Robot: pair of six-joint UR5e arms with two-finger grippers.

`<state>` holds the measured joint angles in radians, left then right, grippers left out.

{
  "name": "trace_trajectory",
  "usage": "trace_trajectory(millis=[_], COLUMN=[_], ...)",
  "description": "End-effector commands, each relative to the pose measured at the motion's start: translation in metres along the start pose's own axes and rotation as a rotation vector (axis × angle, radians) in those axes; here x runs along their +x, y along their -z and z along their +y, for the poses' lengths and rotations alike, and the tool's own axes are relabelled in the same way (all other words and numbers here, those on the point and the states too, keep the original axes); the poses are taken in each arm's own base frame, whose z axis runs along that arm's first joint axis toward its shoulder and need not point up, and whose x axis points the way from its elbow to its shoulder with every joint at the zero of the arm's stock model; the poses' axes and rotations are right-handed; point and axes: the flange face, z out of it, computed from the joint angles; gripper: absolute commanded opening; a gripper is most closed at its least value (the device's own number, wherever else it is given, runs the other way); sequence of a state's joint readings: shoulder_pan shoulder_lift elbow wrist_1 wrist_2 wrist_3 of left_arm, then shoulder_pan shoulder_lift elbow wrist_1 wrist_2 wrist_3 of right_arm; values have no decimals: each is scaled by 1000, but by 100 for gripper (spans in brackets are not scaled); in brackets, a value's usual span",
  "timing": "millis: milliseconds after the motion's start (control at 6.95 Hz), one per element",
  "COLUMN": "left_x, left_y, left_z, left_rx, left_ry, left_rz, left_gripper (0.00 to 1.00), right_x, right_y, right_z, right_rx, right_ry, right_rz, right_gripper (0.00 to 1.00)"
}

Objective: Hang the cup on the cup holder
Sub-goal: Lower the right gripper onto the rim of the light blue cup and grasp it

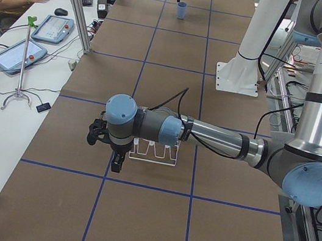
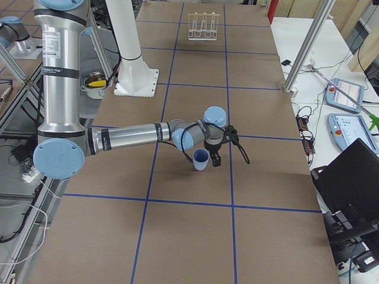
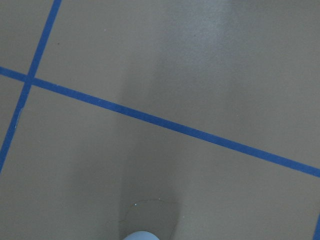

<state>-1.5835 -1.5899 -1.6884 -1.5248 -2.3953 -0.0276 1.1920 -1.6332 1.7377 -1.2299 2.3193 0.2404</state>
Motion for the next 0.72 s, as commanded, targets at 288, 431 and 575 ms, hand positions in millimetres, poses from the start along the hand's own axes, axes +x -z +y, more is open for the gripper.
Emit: trace_trajectory(millis=[288,431,575], left_x=[0,0,1], left_y=[0,0,0], left_z=[0,0,0], left_rx=[0,0,2], left_ry=[0,0,-2], left_rz=[2,2,2], left_gripper=[99,99,99], right_x=[3,-2,-2], right_y=[-24,-30,-30], right_z=[17,17,17], right_rx=[-52,-60,-60], right_ry=[5,17,20], right_rz=[8,18,18], right_gripper=[25,12,0])
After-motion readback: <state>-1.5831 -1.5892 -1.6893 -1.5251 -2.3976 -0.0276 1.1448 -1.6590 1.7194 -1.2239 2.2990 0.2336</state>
